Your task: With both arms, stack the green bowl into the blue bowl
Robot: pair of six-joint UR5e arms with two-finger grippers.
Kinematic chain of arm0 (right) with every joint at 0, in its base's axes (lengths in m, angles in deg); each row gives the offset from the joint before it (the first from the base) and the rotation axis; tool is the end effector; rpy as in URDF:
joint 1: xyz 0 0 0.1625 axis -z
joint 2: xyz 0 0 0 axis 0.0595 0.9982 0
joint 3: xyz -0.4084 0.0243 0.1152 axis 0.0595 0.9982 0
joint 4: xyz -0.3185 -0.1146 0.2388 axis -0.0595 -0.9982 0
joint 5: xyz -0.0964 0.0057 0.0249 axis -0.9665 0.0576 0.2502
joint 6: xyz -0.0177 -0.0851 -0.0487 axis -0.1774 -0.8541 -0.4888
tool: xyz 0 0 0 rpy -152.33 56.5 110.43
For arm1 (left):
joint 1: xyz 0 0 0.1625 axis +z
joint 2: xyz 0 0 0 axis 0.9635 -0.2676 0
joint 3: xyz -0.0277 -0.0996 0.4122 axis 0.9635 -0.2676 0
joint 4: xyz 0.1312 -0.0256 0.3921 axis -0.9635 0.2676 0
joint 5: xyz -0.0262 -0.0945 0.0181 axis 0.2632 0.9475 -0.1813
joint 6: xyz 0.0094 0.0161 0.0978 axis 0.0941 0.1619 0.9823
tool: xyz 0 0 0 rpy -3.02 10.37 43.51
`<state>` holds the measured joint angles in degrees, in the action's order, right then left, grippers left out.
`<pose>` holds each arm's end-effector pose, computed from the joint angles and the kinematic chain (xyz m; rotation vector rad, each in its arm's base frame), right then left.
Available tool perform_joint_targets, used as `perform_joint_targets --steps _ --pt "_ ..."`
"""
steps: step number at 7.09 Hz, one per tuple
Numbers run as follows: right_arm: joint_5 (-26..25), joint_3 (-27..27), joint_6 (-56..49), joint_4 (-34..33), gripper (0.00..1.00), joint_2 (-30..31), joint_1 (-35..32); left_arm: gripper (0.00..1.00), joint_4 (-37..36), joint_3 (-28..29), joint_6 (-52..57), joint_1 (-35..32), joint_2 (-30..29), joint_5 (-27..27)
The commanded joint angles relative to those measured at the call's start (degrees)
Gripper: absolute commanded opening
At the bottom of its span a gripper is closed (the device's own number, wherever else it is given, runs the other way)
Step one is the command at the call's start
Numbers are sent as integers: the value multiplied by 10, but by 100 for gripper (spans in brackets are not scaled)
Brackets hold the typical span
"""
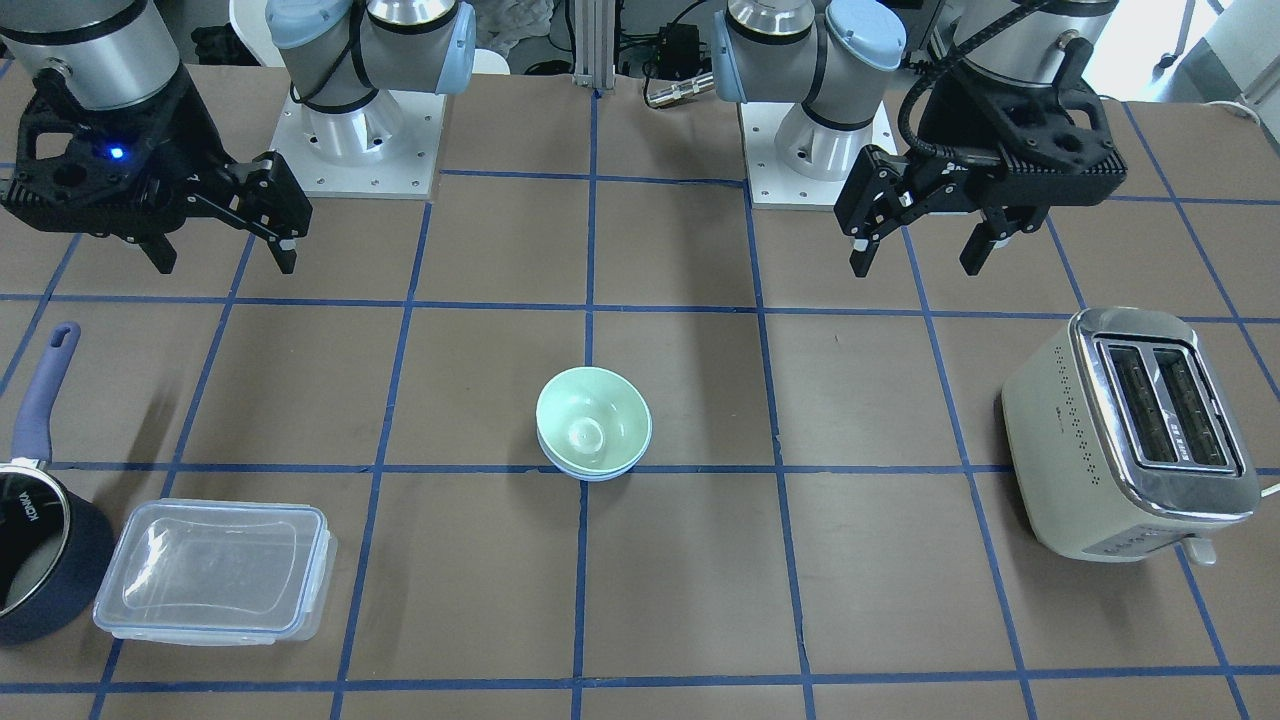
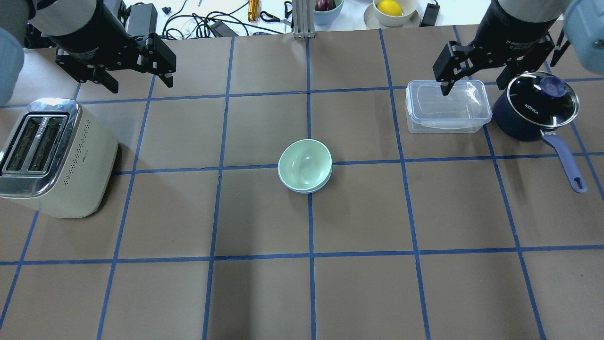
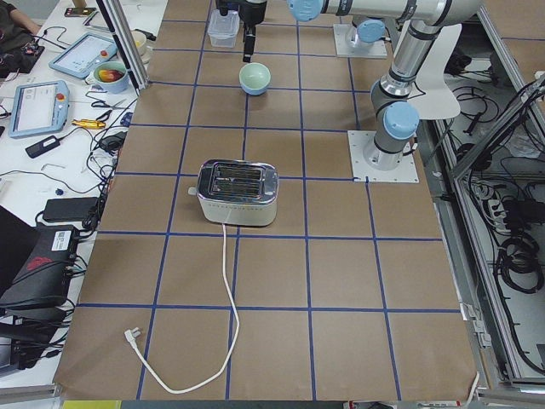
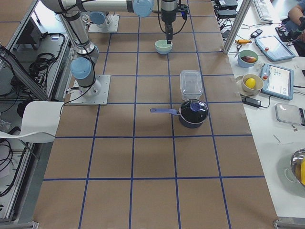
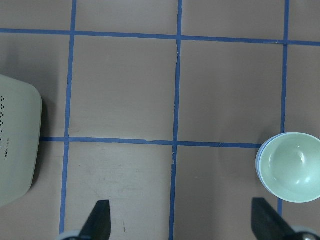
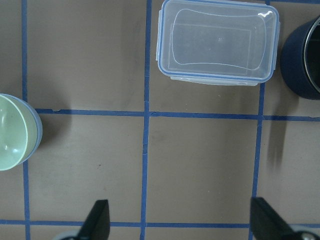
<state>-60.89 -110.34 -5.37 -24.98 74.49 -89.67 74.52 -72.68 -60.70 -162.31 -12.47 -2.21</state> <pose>0.0987 -0.5038 0.5057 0.0547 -3.1133 0.0952 -0.1154 -0.4997 0.5291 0.0891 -3.1214 0.2699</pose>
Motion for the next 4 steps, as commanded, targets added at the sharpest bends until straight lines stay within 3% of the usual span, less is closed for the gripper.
perform_joint_targets --steps 1,4 --pt "2 0 5 7 100 -1 0 100 1 -1 0 -1 1 0" --pt "-4 2 6 24 100 1 0 100 0 -6 1 0 1 0"
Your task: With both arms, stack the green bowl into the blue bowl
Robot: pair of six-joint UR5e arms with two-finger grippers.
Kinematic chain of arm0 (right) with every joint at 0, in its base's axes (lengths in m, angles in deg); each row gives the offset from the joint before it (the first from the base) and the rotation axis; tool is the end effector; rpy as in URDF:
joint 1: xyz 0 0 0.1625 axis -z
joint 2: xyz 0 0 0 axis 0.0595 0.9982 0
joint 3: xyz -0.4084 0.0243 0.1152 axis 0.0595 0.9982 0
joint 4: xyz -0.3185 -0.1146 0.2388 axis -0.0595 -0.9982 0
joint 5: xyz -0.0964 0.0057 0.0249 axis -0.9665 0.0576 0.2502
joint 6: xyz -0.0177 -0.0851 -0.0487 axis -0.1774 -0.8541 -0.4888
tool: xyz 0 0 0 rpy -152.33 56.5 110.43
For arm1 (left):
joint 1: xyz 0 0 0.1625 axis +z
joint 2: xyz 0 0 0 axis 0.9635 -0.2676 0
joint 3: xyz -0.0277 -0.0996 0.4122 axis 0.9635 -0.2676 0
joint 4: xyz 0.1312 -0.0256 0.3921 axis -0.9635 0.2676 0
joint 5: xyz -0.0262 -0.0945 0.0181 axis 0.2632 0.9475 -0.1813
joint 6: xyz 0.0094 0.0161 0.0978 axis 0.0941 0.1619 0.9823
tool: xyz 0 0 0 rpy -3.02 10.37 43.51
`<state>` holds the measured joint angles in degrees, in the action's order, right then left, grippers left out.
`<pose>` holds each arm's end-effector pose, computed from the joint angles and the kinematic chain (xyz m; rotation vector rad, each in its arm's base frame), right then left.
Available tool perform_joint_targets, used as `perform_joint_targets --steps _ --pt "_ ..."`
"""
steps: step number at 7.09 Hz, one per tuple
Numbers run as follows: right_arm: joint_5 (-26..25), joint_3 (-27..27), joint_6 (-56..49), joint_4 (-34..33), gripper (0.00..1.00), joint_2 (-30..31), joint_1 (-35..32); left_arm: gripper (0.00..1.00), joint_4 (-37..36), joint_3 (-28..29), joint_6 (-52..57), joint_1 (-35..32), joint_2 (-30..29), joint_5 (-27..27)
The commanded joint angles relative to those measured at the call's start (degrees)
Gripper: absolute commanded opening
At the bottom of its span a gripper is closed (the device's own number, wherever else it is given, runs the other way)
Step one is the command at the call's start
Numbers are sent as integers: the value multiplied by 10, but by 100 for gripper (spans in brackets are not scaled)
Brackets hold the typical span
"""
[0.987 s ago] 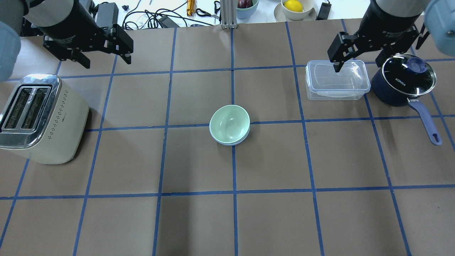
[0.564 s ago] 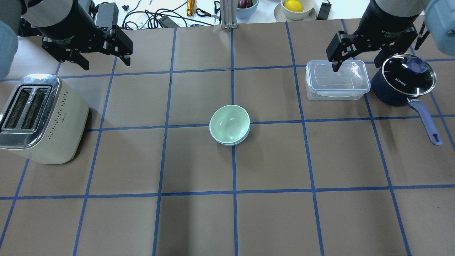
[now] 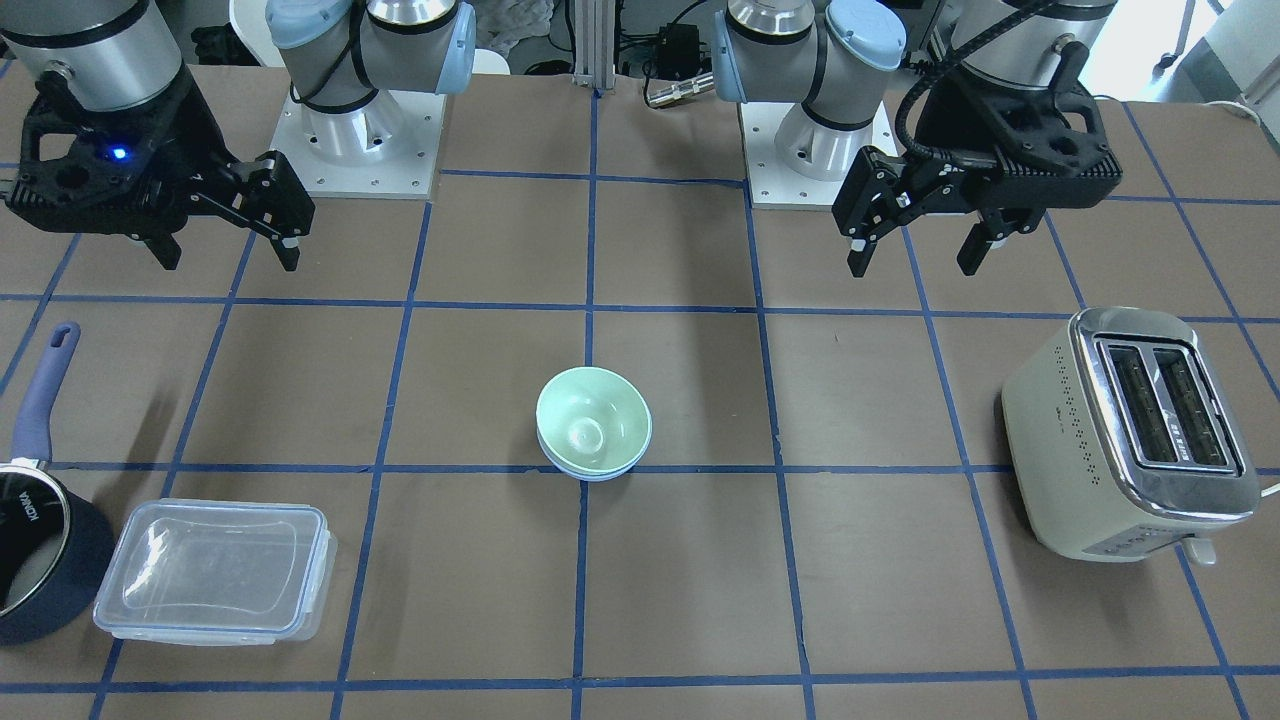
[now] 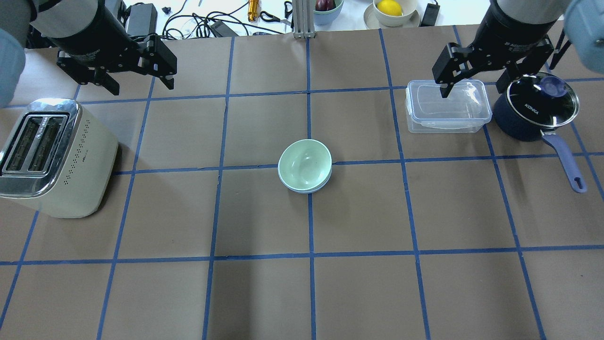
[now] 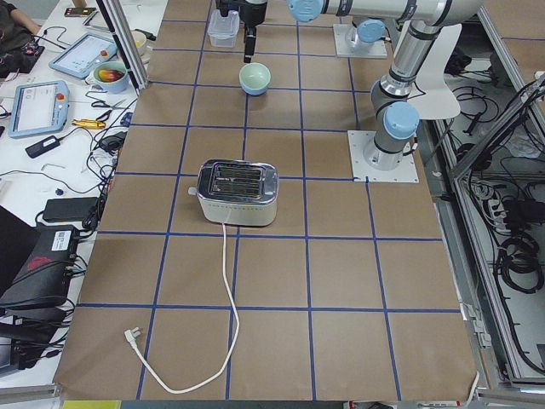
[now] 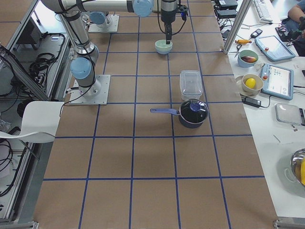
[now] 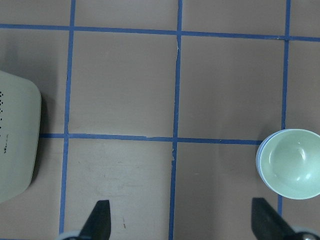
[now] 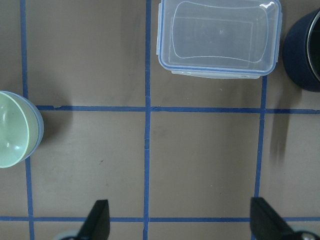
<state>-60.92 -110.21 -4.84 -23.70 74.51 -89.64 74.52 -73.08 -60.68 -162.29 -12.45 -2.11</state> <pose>0.0985 -0.5018 0.5047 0.0398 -3.1156 0.0647 -0.1154 -0.4992 0.5257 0.0889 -3.1206 0.2595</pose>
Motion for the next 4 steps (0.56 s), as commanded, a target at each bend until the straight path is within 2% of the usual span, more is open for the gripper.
perform_joint_targets --steps 1,3,4 --pt "2 1 0 19 100 1 0 100 -1 -3 1 0 0 -1" --pt "5 5 0 52 100 1 -1 100 -1 -3 1 1 2 -2" --pt "20 8 0 39 100 -4 -3 100 -2 -3 1 0 1 -1"
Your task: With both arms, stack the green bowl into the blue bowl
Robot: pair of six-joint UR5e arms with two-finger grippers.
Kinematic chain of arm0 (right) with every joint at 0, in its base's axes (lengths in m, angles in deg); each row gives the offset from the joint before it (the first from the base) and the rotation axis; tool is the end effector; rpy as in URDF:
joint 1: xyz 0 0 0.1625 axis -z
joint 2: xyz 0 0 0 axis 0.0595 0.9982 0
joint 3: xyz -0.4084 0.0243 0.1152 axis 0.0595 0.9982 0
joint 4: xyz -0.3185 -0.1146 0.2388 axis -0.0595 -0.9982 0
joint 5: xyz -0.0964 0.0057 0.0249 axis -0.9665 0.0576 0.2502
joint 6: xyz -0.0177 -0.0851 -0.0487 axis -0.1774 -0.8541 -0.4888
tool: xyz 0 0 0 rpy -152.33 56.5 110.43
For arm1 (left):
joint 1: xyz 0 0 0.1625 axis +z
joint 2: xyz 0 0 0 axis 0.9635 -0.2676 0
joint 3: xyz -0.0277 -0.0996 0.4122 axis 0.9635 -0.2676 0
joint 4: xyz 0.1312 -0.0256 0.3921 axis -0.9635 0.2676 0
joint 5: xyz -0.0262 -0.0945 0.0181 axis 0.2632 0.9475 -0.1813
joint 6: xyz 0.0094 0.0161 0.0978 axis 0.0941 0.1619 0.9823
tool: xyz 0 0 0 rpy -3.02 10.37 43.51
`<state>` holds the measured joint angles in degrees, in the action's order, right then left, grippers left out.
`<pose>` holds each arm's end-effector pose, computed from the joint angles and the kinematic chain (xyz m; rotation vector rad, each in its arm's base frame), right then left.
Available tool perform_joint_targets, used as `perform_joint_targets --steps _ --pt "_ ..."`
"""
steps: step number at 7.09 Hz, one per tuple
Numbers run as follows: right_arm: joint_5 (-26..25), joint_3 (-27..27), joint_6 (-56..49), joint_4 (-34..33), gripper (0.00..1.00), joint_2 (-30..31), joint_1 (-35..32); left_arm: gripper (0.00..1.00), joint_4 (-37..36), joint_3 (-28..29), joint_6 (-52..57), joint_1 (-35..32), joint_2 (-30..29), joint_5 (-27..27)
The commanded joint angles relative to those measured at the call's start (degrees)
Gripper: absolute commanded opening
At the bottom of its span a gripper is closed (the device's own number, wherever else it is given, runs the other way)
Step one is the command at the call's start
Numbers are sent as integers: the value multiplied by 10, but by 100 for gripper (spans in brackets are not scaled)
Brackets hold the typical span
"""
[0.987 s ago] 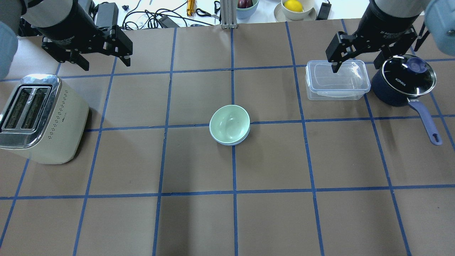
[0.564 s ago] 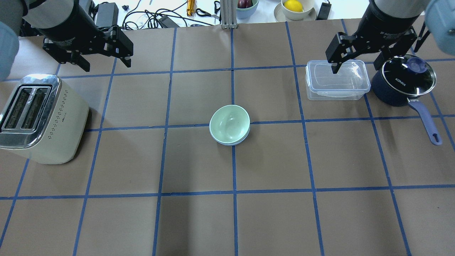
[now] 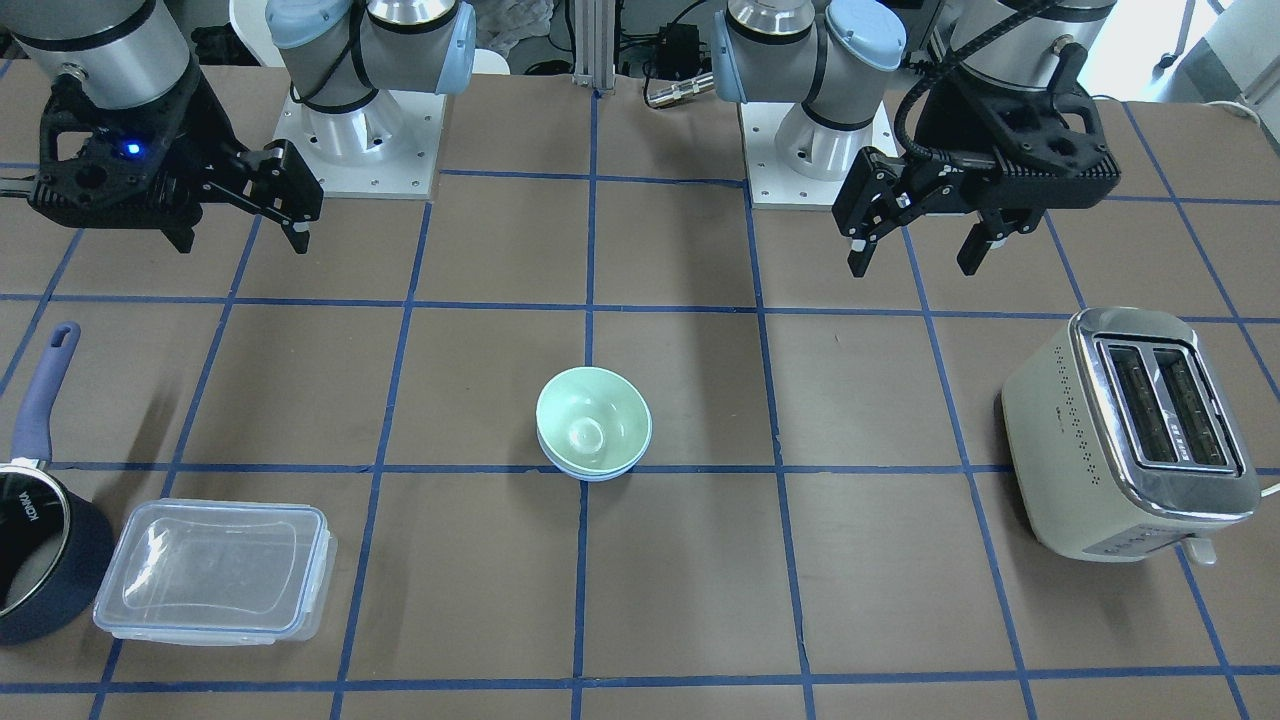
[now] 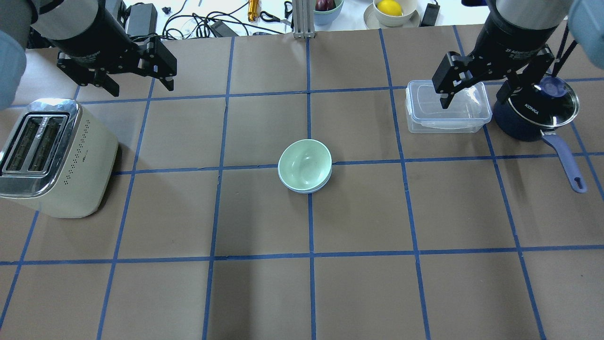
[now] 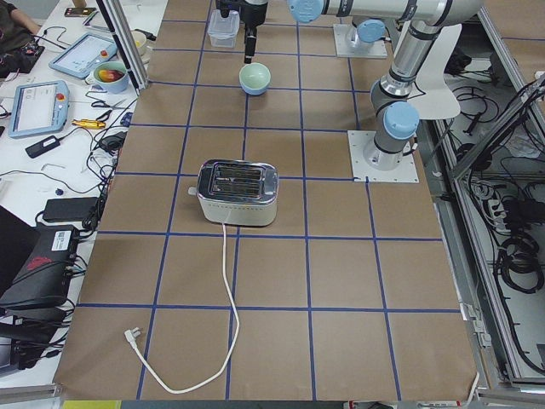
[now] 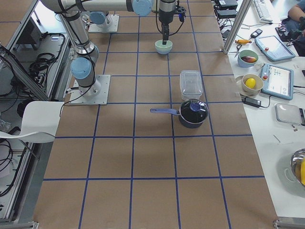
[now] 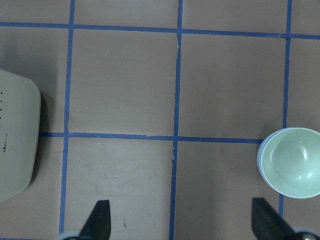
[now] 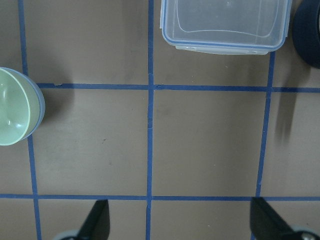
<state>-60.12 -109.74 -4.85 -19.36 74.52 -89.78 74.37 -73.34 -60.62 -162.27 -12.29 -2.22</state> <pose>0.1015 -0.4948 0.5011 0.0450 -3.1352 -0.0384 -0.1151 -0.4982 0.5251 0.0881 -3.1225 0.2610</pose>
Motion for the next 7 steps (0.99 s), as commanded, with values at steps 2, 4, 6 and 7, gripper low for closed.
perform_joint_targets --steps 2,4,6,7 --pt "12 7 0 -7 100 -3 -2 100 -1 -1 0 -1 0 0" --pt "13 7 0 -9 100 -4 -2 100 0 -3 0 0 0 0" --pt "12 8 0 -11 100 -4 -2 100 -1 -4 0 0 1 0" --pt "13 8 0 -11 100 -4 -2 100 -1 -4 -1 -1 1 0"
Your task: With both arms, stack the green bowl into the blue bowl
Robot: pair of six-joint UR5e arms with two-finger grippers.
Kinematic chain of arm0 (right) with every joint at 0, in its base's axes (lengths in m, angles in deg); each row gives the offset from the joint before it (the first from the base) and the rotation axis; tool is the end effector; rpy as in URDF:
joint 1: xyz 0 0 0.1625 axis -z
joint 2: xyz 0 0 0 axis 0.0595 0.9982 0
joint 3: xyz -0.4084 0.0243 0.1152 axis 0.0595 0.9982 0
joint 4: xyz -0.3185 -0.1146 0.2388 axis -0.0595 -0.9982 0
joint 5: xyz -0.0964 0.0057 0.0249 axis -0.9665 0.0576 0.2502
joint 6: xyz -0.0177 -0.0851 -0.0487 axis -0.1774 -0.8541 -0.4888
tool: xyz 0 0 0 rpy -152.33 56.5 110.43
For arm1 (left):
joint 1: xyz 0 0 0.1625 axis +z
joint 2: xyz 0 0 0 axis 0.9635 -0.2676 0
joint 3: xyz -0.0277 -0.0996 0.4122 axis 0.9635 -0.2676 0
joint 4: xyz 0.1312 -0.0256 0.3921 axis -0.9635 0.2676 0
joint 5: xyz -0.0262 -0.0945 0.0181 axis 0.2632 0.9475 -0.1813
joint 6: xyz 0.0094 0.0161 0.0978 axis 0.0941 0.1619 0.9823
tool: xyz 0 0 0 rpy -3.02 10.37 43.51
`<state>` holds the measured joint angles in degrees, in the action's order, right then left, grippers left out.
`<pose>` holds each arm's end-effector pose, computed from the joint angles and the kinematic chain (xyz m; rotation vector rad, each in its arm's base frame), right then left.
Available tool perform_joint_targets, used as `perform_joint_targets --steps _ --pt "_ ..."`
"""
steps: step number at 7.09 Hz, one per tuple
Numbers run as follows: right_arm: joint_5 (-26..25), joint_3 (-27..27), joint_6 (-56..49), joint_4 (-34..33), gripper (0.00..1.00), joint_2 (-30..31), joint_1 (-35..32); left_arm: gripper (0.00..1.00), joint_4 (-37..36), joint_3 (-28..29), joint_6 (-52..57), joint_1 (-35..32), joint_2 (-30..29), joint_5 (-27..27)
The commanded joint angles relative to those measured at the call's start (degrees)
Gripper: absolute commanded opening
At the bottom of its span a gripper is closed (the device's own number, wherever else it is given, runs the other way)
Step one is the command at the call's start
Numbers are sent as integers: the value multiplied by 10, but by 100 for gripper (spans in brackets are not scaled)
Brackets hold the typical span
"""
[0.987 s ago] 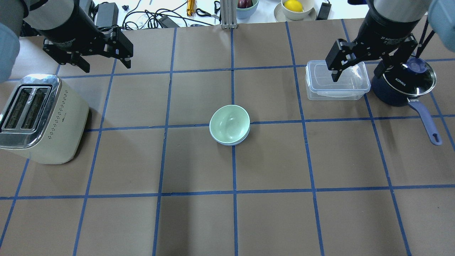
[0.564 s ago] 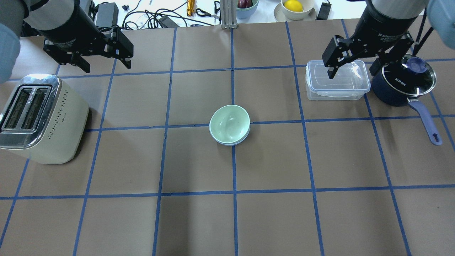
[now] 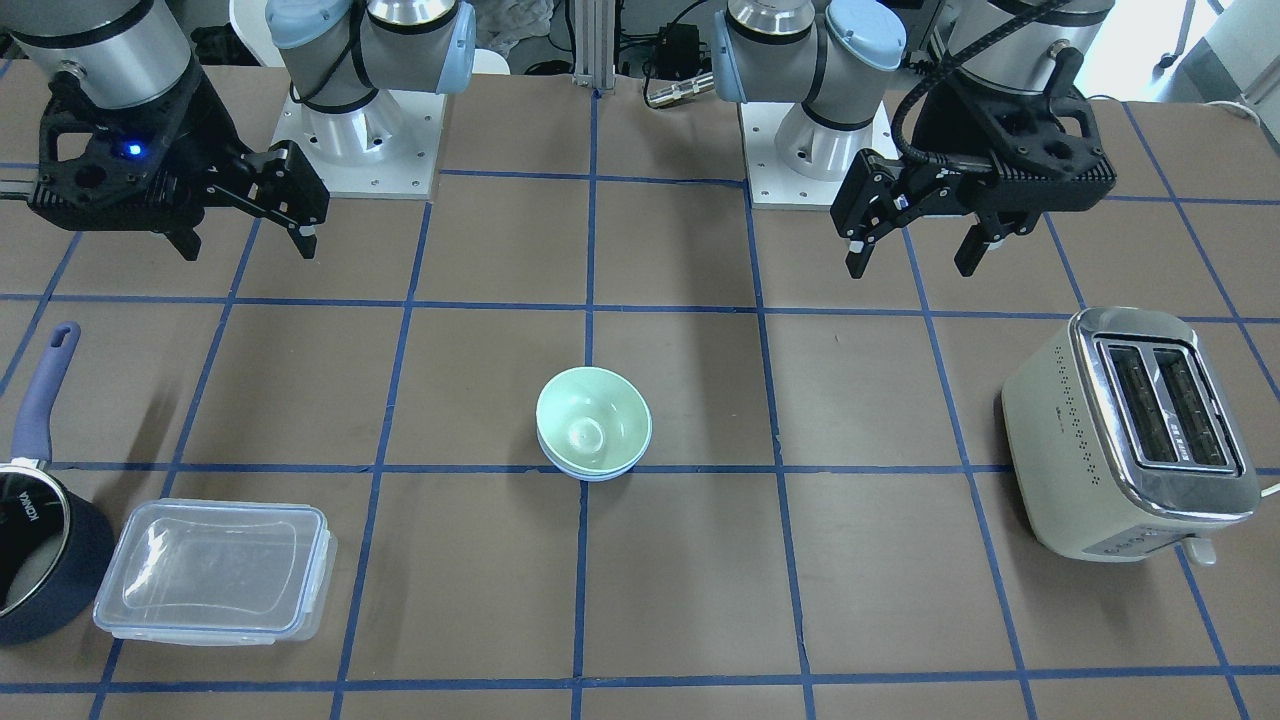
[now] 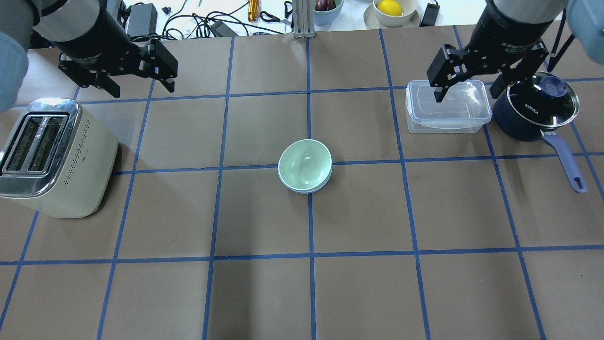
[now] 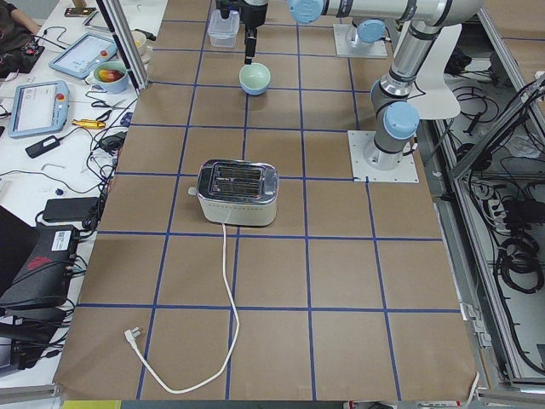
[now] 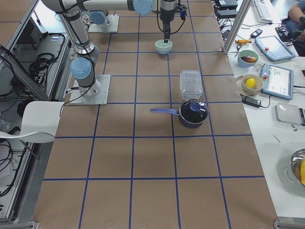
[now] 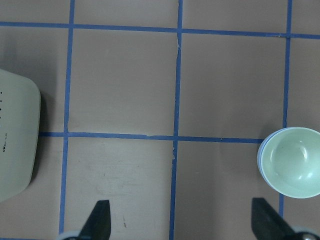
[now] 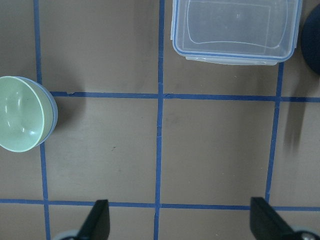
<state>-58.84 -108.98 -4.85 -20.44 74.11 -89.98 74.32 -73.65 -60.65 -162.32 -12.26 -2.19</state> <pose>0.1052 -0.5000 0.5060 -0.0503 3.1267 -0.0032 -0.1156 -0.4976 0.5227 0.0875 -3.1224 0.2546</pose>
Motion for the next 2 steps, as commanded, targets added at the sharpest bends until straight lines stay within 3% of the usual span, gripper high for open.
perform_joint_targets --steps 1,2 --pt "0 0 0 0 100 0 0 100 0 0 0 0 0 0" --pt "0 0 0 0 100 0 0 100 -1 0 0 0 0 0"
